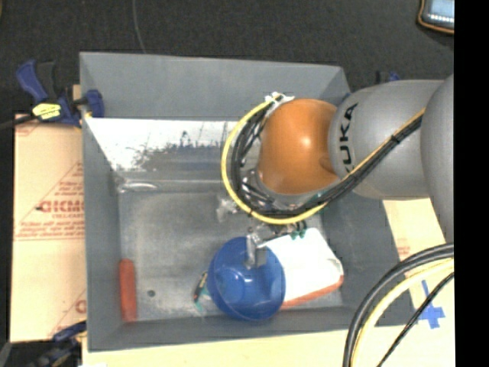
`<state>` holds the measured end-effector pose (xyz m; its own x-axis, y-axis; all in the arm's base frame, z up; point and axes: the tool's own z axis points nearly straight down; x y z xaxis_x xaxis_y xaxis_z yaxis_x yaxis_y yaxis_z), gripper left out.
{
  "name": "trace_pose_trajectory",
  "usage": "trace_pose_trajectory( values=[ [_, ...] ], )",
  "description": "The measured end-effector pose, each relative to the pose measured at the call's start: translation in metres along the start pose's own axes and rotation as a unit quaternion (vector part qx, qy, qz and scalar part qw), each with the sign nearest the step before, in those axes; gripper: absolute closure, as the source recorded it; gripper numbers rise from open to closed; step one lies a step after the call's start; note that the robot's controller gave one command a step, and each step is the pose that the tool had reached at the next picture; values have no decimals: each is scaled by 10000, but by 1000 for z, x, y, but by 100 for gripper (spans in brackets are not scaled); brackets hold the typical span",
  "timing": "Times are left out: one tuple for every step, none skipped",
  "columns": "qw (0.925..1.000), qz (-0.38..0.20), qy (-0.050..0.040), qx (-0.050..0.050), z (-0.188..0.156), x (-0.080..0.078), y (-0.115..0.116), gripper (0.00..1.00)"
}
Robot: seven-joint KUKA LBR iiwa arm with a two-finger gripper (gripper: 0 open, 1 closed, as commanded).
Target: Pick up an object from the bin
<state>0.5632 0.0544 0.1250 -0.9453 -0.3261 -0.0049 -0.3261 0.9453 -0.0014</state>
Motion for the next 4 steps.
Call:
trace_pose_trajectory(
  values=[
    [9999,125,-40,7,-30,26,11,0],
    [9996,-275,26,-2,16,18,9,0],
    [9379,-3469,-40,16,53,7,25,0],
    [9756,-2196,-63,-7,48,13,17,100]
  ],
)
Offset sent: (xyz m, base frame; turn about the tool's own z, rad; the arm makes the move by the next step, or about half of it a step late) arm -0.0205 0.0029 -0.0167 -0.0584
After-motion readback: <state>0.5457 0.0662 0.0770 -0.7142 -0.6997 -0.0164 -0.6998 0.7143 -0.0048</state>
